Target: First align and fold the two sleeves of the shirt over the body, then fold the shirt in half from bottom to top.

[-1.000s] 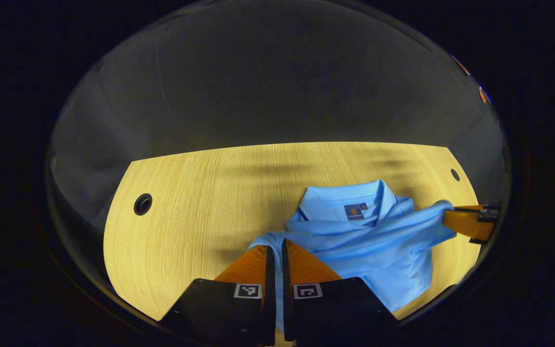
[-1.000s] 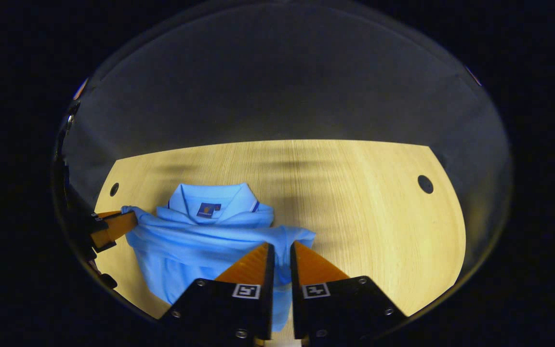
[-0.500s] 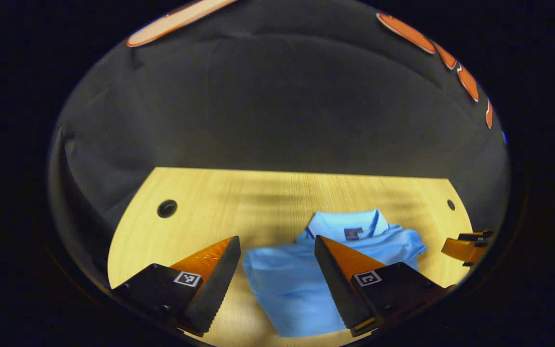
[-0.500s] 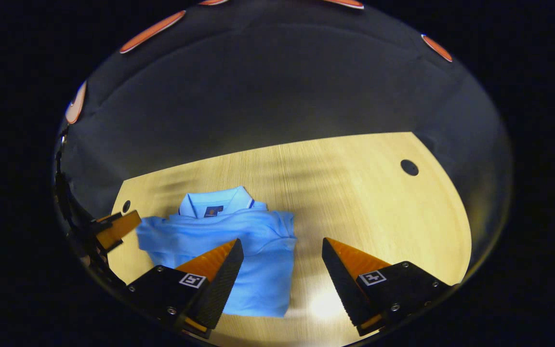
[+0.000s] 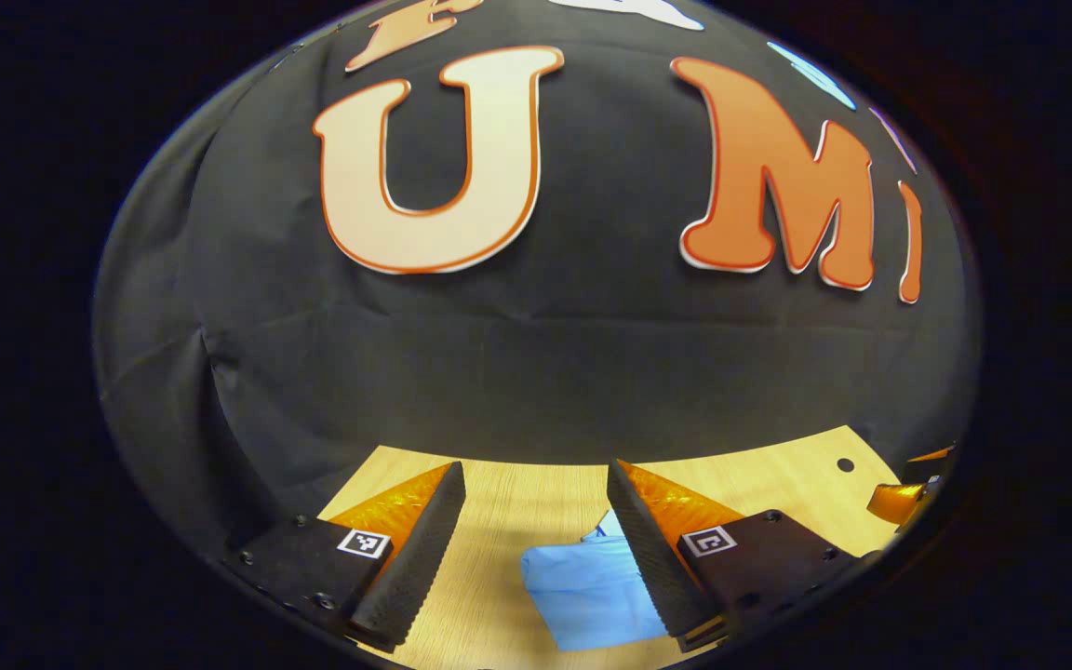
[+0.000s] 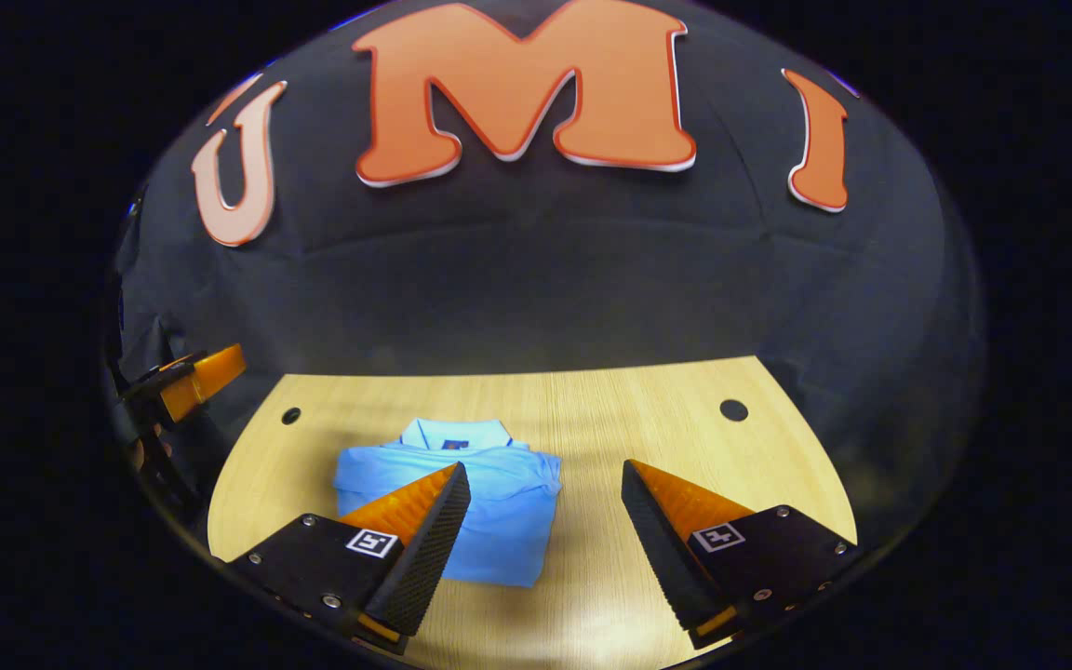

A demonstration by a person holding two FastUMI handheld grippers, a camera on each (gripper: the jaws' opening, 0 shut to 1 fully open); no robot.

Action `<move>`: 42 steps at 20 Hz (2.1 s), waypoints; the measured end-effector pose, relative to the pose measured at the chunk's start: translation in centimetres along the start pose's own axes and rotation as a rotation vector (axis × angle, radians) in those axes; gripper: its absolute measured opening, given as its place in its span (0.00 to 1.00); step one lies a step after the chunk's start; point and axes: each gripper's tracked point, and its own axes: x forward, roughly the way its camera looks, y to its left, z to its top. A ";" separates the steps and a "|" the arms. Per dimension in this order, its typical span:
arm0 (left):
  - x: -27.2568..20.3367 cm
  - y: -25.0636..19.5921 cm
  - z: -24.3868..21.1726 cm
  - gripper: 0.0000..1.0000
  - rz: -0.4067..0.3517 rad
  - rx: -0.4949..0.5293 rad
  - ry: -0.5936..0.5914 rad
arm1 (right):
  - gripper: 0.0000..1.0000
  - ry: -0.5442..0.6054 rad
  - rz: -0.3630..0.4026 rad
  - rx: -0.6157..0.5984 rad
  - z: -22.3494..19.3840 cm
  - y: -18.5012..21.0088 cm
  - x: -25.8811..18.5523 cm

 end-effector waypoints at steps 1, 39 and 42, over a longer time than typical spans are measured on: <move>-1.4 0.0 0.5 0.98 -0.007 -0.021 -0.010 | 0.99 -0.046 0.009 -0.020 0.9 0.0 -1.3; -17.7 8.8 3.0 0.98 0.061 0.015 -0.193 | 1.00 -0.339 -0.033 0.027 3.7 2.3 -17.1; -18.2 8.8 3.3 0.97 0.061 0.035 -0.204 | 0.98 -0.350 -0.049 0.019 3.6 2.1 -17.9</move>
